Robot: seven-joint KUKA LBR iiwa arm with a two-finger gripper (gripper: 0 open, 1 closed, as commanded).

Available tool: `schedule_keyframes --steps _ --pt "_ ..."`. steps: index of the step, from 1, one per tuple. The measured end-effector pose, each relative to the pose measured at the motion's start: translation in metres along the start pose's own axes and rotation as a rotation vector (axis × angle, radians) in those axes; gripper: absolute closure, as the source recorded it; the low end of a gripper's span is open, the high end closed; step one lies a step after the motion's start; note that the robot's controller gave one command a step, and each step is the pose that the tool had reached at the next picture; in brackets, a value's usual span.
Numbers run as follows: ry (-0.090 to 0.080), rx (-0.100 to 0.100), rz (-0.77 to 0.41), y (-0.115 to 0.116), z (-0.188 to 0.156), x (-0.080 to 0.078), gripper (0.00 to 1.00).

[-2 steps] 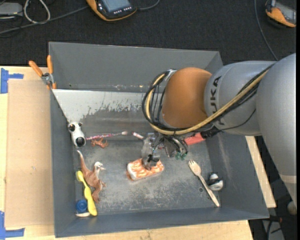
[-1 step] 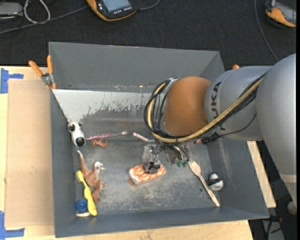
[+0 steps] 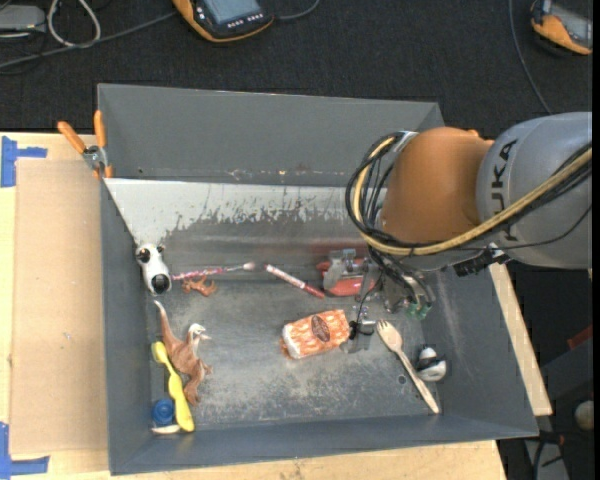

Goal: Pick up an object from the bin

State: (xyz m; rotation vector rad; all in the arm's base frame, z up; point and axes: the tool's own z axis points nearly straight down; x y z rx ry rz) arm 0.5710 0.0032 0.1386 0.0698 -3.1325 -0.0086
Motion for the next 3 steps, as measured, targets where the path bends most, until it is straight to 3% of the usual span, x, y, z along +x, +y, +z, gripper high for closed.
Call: schedule_keyframes --steps 1,2,3 --pt "0.001 0.000 0.001 0.000 0.000 0.000 0.00" --pt "-0.003 -0.001 0.060 0.016 0.060 0.049 0.00" --pt "-0.003 -0.003 0.112 0.016 0.081 0.058 1.00"
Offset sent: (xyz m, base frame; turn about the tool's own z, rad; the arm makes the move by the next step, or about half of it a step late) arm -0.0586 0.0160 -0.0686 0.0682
